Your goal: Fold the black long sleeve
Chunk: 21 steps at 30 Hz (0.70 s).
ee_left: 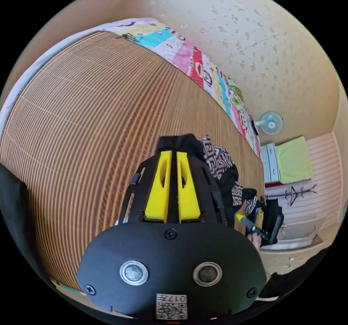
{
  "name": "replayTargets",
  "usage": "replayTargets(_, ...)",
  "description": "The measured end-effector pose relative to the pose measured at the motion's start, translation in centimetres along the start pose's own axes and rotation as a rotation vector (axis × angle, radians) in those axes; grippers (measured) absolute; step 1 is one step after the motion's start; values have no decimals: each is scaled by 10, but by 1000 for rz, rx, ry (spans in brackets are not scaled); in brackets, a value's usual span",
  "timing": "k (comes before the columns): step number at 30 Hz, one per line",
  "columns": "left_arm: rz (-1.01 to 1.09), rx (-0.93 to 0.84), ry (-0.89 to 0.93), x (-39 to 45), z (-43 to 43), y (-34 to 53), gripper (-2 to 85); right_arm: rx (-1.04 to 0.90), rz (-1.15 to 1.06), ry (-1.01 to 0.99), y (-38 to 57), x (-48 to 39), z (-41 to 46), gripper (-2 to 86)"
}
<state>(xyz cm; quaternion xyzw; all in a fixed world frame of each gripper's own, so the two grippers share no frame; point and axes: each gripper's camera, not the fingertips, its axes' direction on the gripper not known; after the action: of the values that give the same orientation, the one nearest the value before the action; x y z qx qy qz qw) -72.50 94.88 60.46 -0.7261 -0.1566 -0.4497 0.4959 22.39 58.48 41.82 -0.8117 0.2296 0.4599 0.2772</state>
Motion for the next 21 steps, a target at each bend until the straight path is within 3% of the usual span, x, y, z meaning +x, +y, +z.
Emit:
replayTargets(4, 103, -39, 6, 49, 17, 70, 36, 159, 201, 255, -4, 83, -72, 78)
replayTargets(7, 139, -118, 55, 82, 47, 117, 34, 43, 187, 395, -34, 128, -67, 96)
replayTargets(9, 141, -162, 85, 100, 67, 141, 31, -134, 162, 319, -52, 145, -45, 75)
replayTargets(10, 140, -193, 105, 112, 79, 154, 29, -135, 166, 306, -55, 145, -47, 62)
replayTargets(13, 146, -224, 151, 141, 96, 179, 24, -20, 98, -56, -56, 132, -107, 35)
replayTargets(15, 159, -222, 171, 158, 100, 191, 25, 125, 6, -424, -37, 125, -180, 28)
replayTargets(16, 169, -223, 186, 169, 103, 198, 27, 152, -24, -480, -31, 124, -196, 27)
replayTargets(17, 192, -232, 220, 182, 107, 204, 32, 182, -74, -523, -17, 126, -225, 25)
replayTargets(21, 299, -285, 336, 229, 123, 226, 64, 153, 30, -328, 26, 167, -271, 22)
